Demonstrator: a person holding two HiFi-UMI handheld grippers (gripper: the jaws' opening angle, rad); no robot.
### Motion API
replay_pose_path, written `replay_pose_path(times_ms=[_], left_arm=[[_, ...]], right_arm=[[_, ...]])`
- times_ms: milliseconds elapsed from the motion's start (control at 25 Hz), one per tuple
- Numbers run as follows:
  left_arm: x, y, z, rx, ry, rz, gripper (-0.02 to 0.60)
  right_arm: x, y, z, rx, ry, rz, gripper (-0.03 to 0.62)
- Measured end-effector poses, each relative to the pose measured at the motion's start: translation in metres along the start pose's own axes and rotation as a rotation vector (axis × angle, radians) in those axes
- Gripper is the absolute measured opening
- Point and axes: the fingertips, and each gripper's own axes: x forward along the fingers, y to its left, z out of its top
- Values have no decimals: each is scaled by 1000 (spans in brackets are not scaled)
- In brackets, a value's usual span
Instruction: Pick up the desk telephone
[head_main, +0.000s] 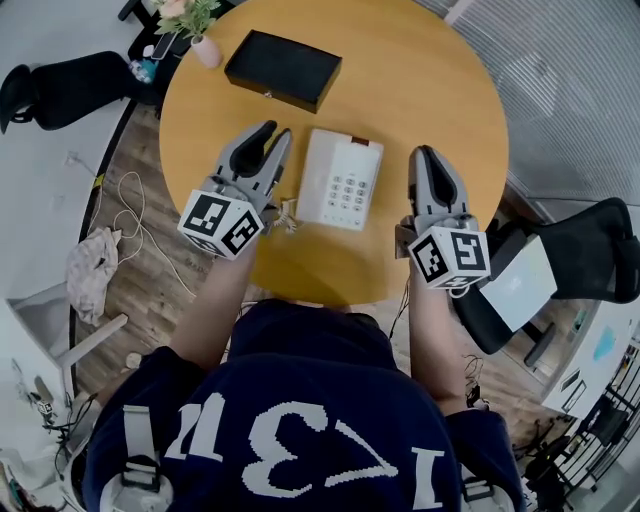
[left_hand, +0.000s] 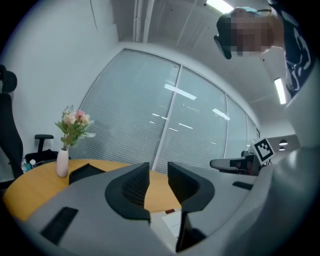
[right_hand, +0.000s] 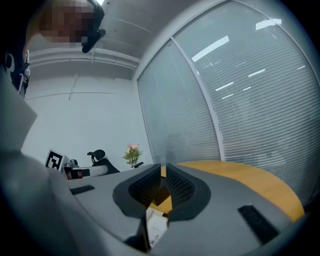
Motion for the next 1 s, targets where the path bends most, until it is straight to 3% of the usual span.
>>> replay_pose_path(times_ms=[200, 320, 560, 680, 1000], left_arm=[[4, 13, -52, -63, 111, 2, 129], [7, 17, -86, -120, 193, -22, 179], [10, 12, -142, -229, 334, -95, 254], [11, 7, -156, -293, 365, -150, 262], [14, 9, -192, -420, 496, -181, 291]], right_arm=[[5, -10, -52, 52, 70, -13, 32], [7, -15, -86, 91, 137, -16, 36], [14, -19, -155, 198, 302, 26, 169], [17, -20, -178, 243, 345, 47, 176], [18, -19, -226, 381, 480, 89, 243]])
